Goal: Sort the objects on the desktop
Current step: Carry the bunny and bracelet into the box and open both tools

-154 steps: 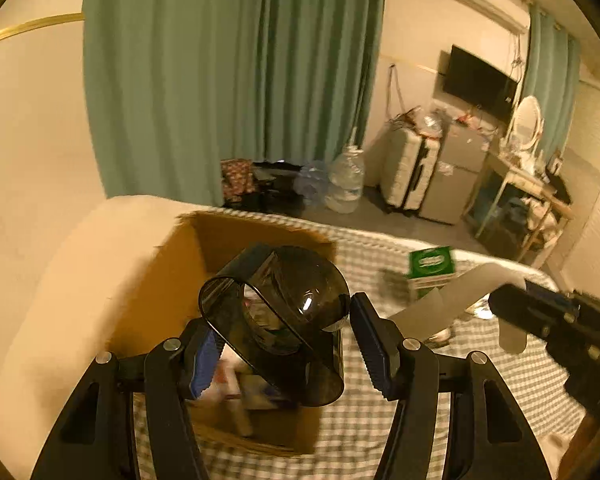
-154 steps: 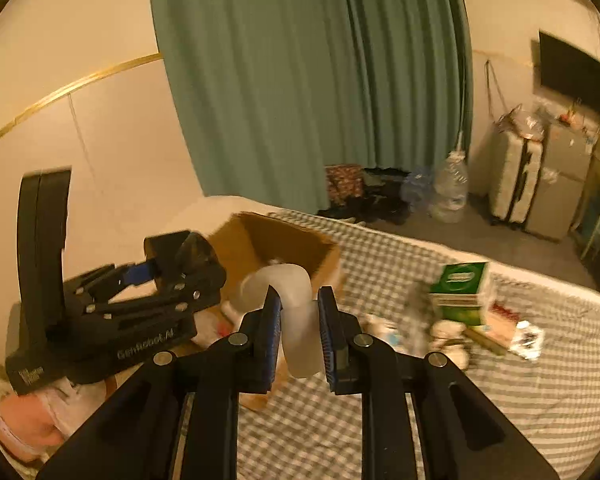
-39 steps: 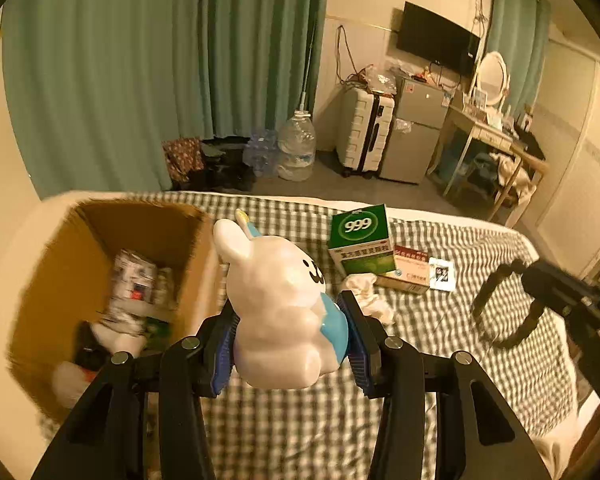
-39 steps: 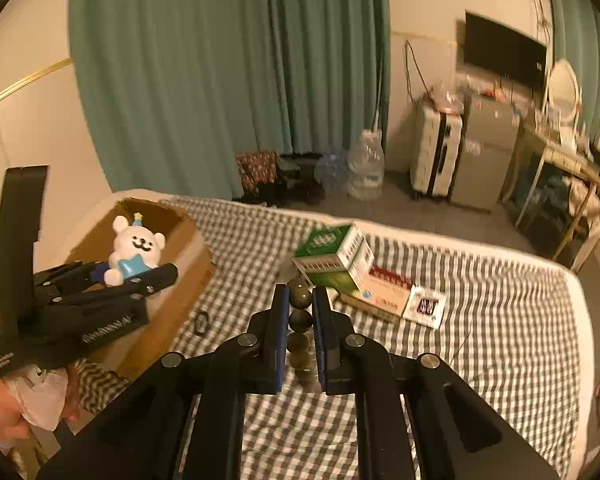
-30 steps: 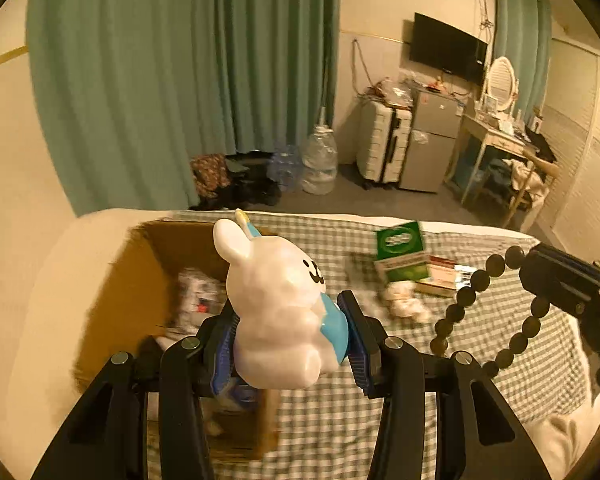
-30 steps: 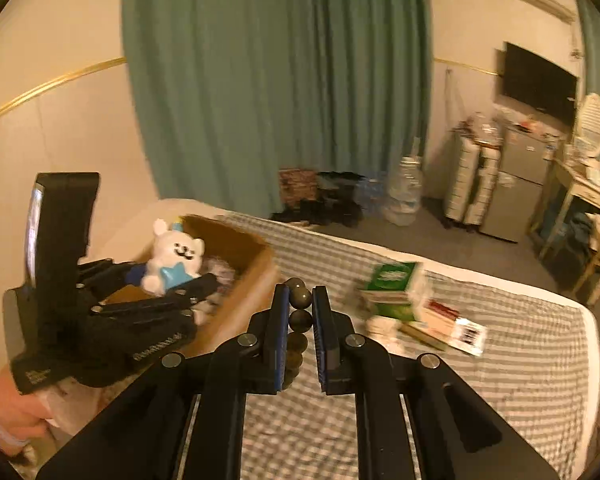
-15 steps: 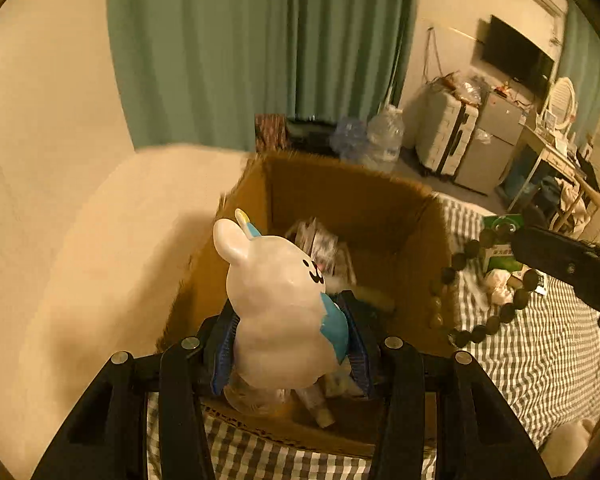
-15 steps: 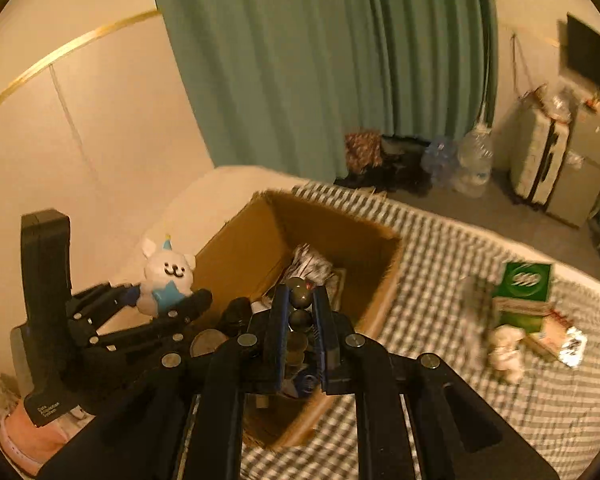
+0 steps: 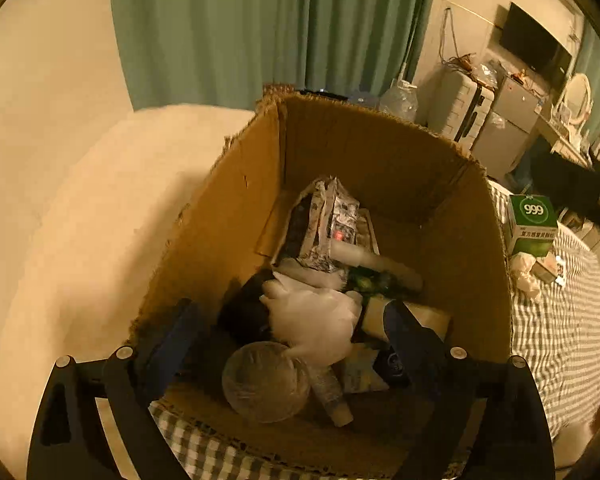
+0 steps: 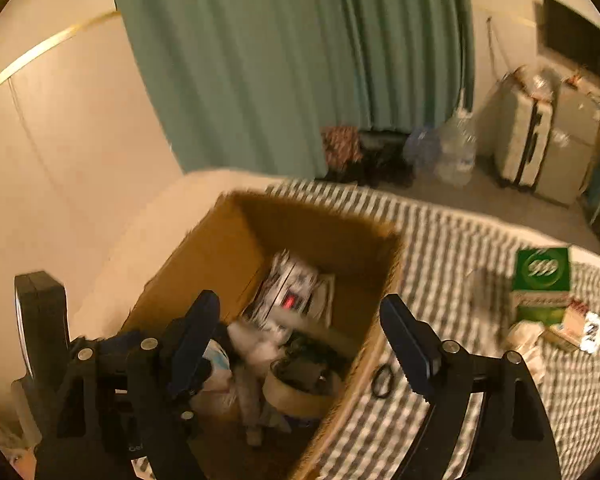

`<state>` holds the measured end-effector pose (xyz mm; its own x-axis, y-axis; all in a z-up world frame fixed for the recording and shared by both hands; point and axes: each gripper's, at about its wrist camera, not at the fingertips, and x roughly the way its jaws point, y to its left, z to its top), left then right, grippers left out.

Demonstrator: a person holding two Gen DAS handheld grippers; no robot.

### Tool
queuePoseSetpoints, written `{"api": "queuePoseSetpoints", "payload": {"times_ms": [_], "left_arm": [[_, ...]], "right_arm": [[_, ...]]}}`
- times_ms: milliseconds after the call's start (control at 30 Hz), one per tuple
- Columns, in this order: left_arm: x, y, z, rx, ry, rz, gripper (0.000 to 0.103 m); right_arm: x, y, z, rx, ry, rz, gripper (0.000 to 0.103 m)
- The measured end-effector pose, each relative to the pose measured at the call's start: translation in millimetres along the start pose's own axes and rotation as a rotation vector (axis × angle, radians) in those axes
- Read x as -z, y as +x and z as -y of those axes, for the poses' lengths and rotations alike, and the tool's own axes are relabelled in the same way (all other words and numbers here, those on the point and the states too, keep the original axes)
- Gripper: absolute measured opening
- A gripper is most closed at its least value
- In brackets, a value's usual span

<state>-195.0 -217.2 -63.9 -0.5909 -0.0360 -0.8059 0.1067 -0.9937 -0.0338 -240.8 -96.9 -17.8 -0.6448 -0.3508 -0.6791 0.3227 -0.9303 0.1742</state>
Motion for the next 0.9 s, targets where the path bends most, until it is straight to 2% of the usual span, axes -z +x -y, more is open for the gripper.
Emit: {"api": "queuePoseSetpoints", "payload": {"times_ms": [100,233,400,567,733,900], "left_arm": [[3.2,-16.7,3.7,-0.016,0.018,0.038,0.096],[0.1,-43.0,18.9,0.011,0.021,0.077,0.096],[-3.7,-76.6,64.9,0.056,0.062,0.124,0.099],[8.2,-101.0,130.1,0.095,0.132,0.163,0.1],[24.5,-93.8,184.4,0.119,0.169,0.152,0.1],[43.6,-60.2,235.3,0.179,0.163,0.088,0.1]], "right_arm": [[-3.1,-21.1,12.3,0.032,0.0,0.035,0.083],[1.6,-61.1,43.1,0.07,0.034,0.081,0.083],[13.4,-121.8,96.0,0.147,0.052,0.134,0.083],[37.9,-173.2,157.7,0.22,0.106,0.148,0.083],[67.3,-205.1,218.9,0.301,0.169,0.155,0.083],[98.7,-214.3,263.7,0.343,0.207,0.145,0.083]]}}
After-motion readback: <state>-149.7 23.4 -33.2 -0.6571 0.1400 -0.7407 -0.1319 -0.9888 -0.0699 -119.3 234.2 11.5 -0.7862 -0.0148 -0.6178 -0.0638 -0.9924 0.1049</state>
